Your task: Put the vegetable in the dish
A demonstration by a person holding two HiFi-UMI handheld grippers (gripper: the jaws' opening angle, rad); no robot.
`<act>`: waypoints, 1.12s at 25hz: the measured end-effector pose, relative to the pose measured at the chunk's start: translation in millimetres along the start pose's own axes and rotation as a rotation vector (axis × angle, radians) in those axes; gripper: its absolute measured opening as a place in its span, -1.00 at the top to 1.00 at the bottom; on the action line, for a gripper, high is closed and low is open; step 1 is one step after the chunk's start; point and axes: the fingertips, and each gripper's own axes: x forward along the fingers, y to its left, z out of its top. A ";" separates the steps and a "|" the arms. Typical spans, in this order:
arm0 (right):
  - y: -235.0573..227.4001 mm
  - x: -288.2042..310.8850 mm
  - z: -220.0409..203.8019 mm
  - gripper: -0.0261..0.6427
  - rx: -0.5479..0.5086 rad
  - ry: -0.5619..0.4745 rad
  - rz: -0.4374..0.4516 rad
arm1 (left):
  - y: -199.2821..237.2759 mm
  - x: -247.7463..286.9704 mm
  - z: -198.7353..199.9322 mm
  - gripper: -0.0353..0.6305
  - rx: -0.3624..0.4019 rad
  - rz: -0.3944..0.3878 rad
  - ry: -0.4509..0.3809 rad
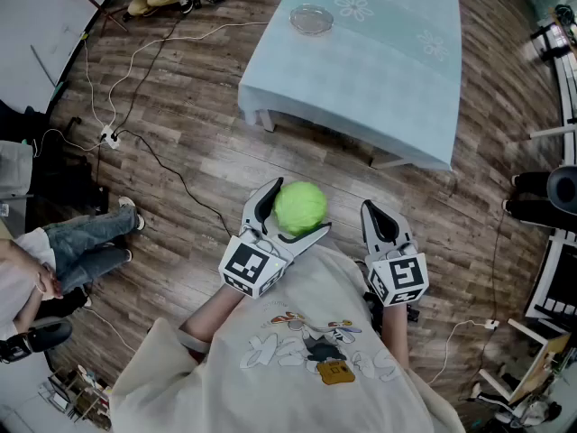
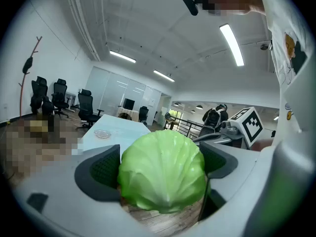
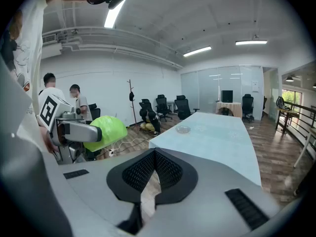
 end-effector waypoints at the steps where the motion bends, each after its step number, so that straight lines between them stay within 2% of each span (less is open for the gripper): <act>1: 2.5 -1.3 0.4 0.86 0.000 0.003 0.004 | -2.3 -0.3 0.4 -0.64 -0.002 -0.006 0.003; 7: -10.1 7.9 13.8 0.86 -0.035 -0.022 -0.013 | 3.9 16.4 8.9 -0.64 0.027 0.001 -0.022; 16: -2.7 5.4 4.2 0.86 -0.014 -0.023 -0.045 | 4.3 9.7 -2.5 -0.64 0.044 -0.022 0.013; 20: -6.1 15.7 14.0 0.86 0.034 -0.054 -0.037 | 15.8 10.0 -0.3 -0.64 -0.005 -0.008 0.022; 23: -9.2 29.0 21.4 0.86 0.051 -0.055 -0.064 | 27.9 8.5 5.0 -0.64 -0.007 -0.018 0.022; 28: -5.3 63.1 41.9 0.85 0.052 -0.041 -0.080 | 72.2 11.1 19.9 -0.64 -0.032 -0.020 0.011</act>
